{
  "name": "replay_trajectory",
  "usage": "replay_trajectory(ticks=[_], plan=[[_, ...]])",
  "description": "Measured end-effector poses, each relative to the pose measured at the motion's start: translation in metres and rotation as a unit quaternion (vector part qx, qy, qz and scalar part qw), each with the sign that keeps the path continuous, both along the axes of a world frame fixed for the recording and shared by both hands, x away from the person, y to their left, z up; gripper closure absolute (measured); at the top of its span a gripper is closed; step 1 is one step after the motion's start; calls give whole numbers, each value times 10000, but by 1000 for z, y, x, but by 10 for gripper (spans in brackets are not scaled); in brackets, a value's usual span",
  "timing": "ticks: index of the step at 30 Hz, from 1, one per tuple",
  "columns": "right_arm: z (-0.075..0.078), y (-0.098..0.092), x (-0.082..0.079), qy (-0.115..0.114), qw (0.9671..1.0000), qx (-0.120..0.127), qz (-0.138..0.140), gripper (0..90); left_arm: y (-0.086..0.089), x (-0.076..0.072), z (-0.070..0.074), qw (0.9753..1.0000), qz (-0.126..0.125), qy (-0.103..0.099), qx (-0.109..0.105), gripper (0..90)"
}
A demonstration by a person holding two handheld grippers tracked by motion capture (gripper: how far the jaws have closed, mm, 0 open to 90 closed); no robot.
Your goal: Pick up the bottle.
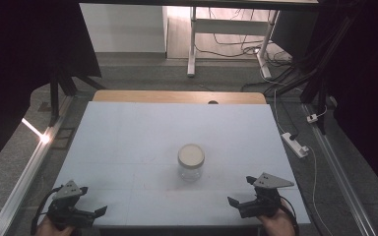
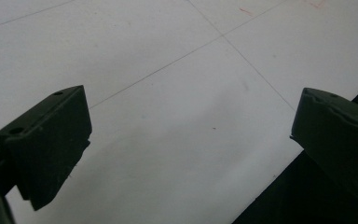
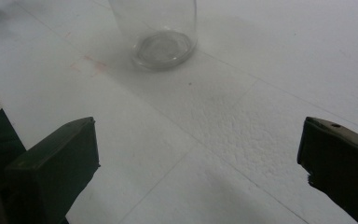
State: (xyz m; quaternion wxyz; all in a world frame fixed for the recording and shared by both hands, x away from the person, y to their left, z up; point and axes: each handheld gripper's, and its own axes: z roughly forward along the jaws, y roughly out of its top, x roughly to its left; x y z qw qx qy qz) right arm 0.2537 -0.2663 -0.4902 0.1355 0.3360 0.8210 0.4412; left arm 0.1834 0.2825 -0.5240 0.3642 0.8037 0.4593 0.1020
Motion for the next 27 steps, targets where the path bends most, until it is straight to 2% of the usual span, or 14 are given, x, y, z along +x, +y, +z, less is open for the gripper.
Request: replay_trajectory(ticks=[5, 10, 14, 27], plan=[[1, 5, 3, -18, 10000, 81, 27, 0, 0, 0, 0, 10000, -3, 6, -3, 0], [-1, 11, 6, 103, 9998, 152, 47, 0, 0, 0, 0, 10000, 1, 10, 1, 0], [-2, 16, 10, 122, 9999, 19, 67, 0, 0, 0, 0, 10000, 1, 11, 2, 0], [-4, 35, 18, 93, 9996, -3, 257, 0, 0, 0, 0, 10000, -4, 10, 16, 0]])
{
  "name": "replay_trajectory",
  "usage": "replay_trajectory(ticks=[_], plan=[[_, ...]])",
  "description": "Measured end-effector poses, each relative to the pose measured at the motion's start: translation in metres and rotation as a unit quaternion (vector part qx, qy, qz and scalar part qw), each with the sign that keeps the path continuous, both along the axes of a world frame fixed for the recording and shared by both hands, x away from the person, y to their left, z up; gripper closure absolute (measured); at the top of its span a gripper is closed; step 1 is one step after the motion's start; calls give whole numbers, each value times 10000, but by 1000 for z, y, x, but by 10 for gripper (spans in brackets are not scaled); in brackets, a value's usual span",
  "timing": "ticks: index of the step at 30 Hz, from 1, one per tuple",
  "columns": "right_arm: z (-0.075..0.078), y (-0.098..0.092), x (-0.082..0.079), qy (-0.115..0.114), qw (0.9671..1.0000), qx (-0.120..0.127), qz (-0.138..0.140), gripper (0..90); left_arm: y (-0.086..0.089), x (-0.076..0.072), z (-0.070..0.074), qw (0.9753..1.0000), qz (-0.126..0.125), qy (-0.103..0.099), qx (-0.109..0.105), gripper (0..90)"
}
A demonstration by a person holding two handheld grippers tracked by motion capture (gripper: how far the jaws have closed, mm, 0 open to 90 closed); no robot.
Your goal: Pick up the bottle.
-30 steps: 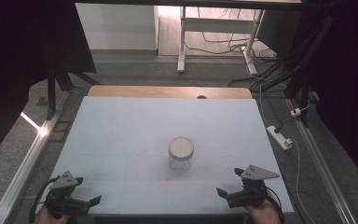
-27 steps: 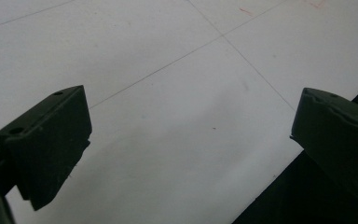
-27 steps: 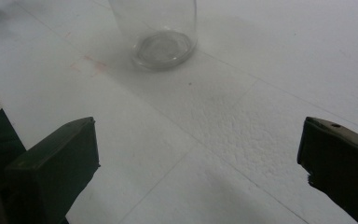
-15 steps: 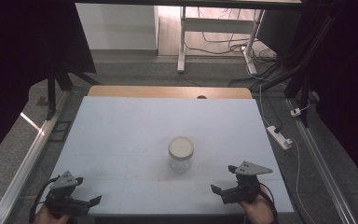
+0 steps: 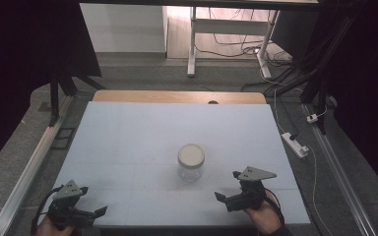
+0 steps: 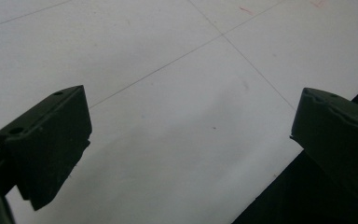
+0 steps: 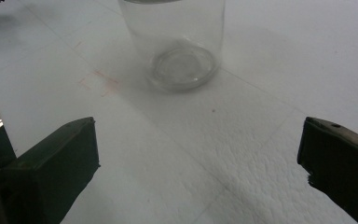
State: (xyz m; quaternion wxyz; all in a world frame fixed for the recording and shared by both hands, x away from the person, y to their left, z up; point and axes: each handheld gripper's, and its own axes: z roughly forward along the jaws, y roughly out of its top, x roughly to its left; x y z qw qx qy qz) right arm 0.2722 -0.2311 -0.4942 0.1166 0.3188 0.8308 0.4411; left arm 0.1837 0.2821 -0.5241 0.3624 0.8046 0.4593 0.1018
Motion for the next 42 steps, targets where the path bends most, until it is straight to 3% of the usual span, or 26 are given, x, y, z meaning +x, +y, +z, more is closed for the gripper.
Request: replay_trajectory(ticks=[8, 16, 21, 33, 42], plan=[[-1, 15, 8, -98, 9996, -150, 220, 0, 0, 0, 0, 10000, -2, -2, -15, 0], [-4, 26, 17, -82, 9994, -131, 320, 0, 0, 0, 0, 10000, -3, -5, -5, 0], [-8, 35, 28, 116, 9995, -46, 278, 0, 0, 0, 0, 10000, -12, -5, 0, 0], [-10, 51, 43, 227, 9992, -134, 288, 0, 0, 0, 0, 10000, -17, -8, 7, 0], [-10, 69, 50, -21, 9990, -269, 351, 0, 0, 0, 0, 10000, -21, -13, 7, 0]])
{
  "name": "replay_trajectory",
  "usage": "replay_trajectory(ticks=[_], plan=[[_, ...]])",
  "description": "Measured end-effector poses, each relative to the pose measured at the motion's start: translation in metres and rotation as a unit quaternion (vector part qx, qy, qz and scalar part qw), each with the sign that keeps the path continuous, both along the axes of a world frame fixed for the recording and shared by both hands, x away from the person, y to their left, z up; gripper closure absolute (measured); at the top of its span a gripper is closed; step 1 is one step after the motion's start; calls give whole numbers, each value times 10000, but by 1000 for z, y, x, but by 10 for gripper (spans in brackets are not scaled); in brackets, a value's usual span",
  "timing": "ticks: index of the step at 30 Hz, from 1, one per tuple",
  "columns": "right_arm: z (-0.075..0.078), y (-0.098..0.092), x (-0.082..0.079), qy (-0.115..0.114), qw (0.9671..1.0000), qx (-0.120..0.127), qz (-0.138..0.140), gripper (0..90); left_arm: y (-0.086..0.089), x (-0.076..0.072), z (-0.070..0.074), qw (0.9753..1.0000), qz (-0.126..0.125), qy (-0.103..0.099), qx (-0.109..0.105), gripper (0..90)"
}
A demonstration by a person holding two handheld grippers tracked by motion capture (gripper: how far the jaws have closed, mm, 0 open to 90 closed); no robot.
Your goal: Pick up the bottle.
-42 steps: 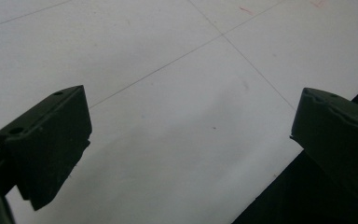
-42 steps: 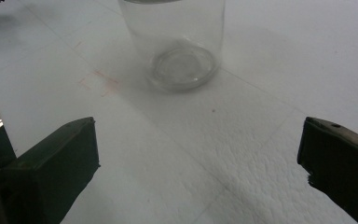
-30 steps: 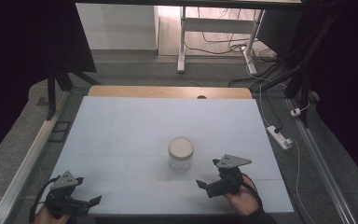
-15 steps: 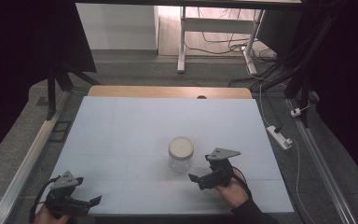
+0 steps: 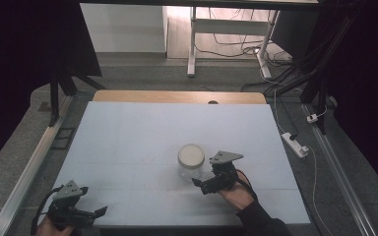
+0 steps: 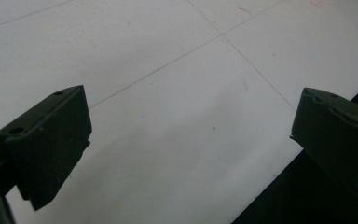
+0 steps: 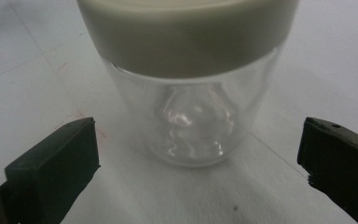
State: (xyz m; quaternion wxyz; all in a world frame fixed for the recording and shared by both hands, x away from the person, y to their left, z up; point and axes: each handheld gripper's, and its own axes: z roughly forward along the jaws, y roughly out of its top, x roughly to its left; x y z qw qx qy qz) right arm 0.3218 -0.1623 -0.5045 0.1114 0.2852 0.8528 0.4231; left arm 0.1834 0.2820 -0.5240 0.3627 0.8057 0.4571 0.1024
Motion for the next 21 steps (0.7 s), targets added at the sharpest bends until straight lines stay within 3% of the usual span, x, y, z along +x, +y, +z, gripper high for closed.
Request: replay_trajectory(ticks=[6, 21], plan=[[-2, 12, 6, -116, 9998, 26, 154, 0, 0, 0, 0, 10000, -4, 1, 4, 0], [-9, 29, 20, -65, 9996, 67, 251, 0, 0, 0, 0, 10000, -19, 2, 0, 0]])
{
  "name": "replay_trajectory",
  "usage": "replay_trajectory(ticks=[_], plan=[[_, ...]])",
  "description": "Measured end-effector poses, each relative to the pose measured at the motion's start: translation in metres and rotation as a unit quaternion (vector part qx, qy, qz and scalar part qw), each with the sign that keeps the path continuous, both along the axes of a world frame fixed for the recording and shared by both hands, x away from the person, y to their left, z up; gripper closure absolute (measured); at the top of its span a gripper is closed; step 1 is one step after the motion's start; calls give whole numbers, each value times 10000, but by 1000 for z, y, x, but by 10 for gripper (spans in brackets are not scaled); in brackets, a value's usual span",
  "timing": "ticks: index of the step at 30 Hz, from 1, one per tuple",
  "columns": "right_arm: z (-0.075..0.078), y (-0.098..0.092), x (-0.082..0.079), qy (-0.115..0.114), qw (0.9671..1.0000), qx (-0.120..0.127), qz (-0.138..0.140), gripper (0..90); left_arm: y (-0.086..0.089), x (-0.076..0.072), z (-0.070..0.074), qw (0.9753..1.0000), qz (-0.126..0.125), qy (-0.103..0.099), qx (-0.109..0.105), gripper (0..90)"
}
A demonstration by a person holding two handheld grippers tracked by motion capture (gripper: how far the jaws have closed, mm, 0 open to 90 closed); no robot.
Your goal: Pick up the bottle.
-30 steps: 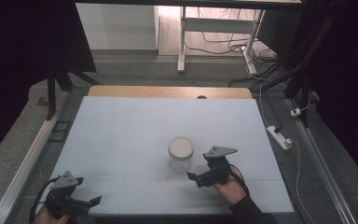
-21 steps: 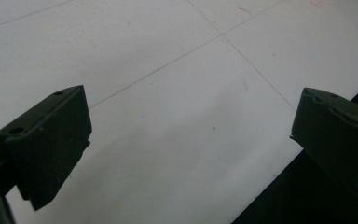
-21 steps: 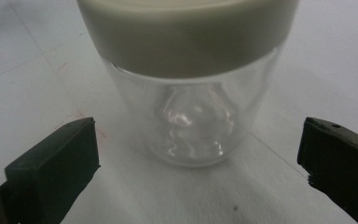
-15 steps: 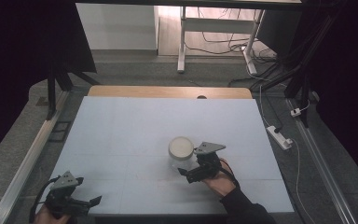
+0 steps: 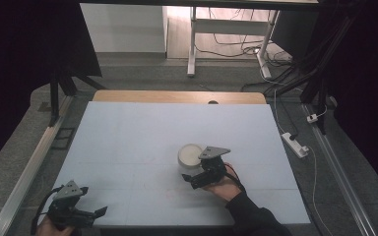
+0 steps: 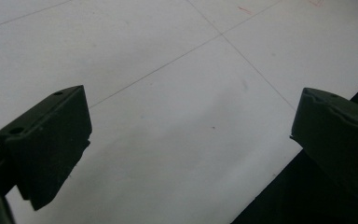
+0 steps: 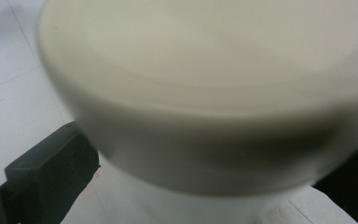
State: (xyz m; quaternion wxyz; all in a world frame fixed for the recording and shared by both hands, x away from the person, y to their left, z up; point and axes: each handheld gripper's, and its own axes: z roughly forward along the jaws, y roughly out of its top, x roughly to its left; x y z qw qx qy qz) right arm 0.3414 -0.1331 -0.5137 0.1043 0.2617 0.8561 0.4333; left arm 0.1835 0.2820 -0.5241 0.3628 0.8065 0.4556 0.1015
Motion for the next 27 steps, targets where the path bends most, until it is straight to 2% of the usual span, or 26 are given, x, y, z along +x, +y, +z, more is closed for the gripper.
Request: replay_trajectory(ticks=[10, 17, 27], plan=[[-4, 6, 6, -98, 9999, -69, 61, 0, 0, 0, 0, 10000, -12, 15, -5, 0], [-4, 4, 8, -115, 9999, 90, 85, 44, 0, 0, 0, 10000, -15, 16, 8, 0], [-2, 5, 6, -221, 9997, -32, 84, 56, 0, 0, 0, 10000, -24, 14, 17, 0]])
